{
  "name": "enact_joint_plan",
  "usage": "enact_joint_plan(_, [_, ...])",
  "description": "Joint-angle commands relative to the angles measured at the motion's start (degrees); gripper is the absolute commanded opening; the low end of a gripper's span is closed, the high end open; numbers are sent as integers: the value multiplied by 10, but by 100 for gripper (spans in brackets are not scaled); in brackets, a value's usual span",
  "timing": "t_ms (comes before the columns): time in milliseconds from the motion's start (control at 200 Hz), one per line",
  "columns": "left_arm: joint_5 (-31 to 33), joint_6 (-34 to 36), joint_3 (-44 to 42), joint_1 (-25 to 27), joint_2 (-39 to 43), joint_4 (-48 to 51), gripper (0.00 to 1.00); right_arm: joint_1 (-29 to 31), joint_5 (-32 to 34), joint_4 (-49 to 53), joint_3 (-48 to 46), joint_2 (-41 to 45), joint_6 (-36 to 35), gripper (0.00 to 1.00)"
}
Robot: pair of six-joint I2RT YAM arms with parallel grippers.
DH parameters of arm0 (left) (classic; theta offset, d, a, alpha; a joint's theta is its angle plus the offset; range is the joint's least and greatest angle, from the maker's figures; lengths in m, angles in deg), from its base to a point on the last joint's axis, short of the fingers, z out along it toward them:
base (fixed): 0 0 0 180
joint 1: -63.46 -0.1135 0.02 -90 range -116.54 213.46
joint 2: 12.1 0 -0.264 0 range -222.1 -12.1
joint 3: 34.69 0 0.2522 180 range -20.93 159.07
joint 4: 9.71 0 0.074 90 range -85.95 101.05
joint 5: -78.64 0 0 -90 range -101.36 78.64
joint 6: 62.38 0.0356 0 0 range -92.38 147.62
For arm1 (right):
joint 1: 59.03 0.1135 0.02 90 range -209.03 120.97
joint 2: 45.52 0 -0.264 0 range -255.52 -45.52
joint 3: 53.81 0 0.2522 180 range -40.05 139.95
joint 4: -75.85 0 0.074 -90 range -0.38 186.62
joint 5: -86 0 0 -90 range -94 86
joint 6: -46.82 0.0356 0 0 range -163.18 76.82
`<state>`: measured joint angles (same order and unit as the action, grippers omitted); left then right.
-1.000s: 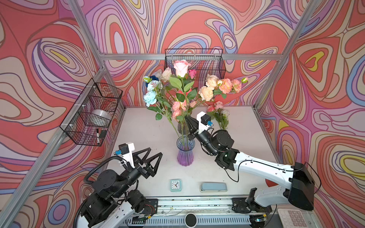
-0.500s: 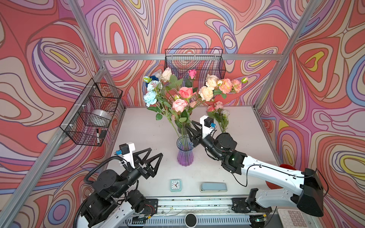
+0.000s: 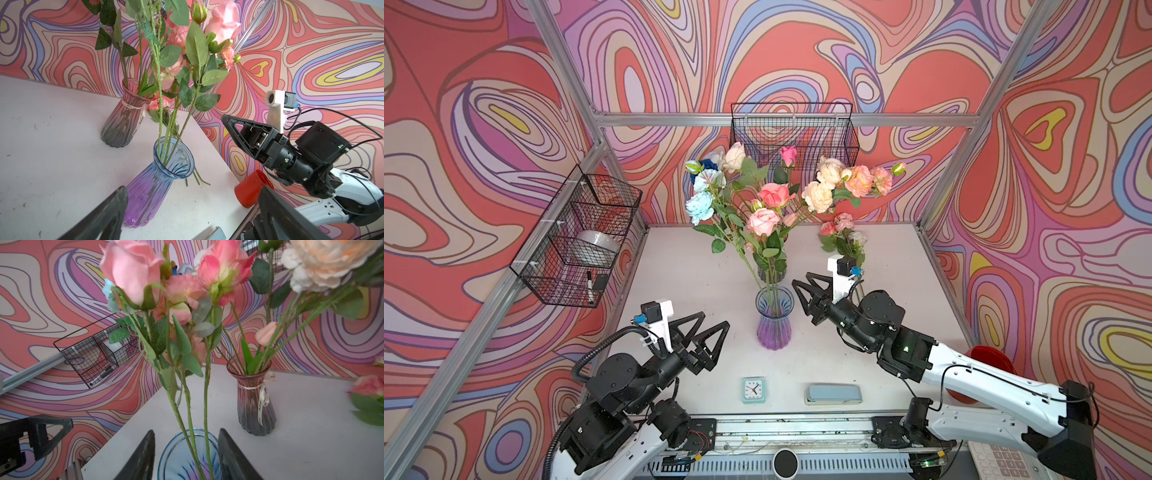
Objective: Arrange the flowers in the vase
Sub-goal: 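Lower the pink rose stem into the vase and open the right gripper, then move the right gripper back to the remaining loose stems, then lower the right gripper over the remaining rose stems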
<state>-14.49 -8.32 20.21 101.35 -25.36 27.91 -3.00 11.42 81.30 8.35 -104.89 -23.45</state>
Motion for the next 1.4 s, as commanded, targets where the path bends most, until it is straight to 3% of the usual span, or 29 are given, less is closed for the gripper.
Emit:
enact_joint_plan(0, [11,-10,-14,3,-2,-4,100,4,44,111,1,-2,48,53])
enact_joint_plan(230, [15,-18,-35,3,5,-4,100,-22,52,192,6,-40,92,52])
enact_joint_plan(431, [12,-15,-35,3,6,2,100,-152,-54,218,-10,-83,154,43])
enact_joint_plan(536, [12,-15,-37,3,9,4,100,-216,-79,241,-8,-111,165,36])
enact_joint_plan(701, [14,-16,-39,3,15,6,100,-322,-120,255,-4,-168,167,34])
enact_joint_plan(1036, [10,-17,-38,3,19,12,100,-428,-101,269,67,-311,125,30])
enact_joint_plan(1397, [15,-16,-38,3,27,18,100,-457,-57,300,155,-418,89,25])
